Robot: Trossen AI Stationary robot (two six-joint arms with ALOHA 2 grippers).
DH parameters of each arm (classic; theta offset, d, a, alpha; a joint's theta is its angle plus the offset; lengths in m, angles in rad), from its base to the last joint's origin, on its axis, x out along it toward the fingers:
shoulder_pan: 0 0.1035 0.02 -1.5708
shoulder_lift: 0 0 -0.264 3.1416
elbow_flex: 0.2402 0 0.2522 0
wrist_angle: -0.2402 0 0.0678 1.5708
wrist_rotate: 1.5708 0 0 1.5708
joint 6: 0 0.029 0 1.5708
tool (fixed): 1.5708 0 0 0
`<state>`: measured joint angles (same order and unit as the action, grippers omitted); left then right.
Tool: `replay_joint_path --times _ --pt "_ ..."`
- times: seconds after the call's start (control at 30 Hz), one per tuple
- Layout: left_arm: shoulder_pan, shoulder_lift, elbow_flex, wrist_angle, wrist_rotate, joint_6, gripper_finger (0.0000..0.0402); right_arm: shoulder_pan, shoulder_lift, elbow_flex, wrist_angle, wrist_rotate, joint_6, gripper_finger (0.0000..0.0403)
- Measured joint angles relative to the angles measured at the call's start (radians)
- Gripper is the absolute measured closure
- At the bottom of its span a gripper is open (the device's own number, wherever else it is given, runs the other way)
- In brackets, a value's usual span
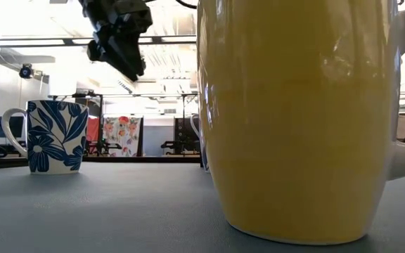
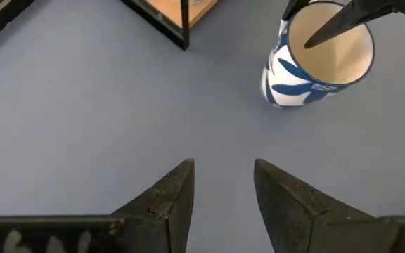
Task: Place coffee mugs
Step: Put the top blue mug on the shelf
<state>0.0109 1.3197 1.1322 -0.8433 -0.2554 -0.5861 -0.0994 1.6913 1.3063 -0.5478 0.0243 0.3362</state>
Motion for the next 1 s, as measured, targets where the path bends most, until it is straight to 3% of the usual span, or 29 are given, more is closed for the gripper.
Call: replay_joint_path --times 0.17,0.4,0.87,1.0 --pt "0.000 -0.031 -0.009 0.002 -0.016 0.000 0.0271 0.000 0.015 0.015 -0.032 -0.006 0.003 0.0293" --pt "0.000 -0.047 -0.009 0.004 -0.024 0.047 0.0271 0.000 -0.012 0.016 -0.110 -0.007 0.040 0.0382" --pt "0.010 -0.061 -0.008 0.004 -0.027 0.077 0.0271 -0.020 -0.132 0.049 -0.347 0.001 0.119 0.0389" --pt "0.010 -0.083 -0.008 -0.002 -0.052 0.077 0.0271 -0.064 -0.185 0.044 -0.454 0.090 0.141 0.0390"
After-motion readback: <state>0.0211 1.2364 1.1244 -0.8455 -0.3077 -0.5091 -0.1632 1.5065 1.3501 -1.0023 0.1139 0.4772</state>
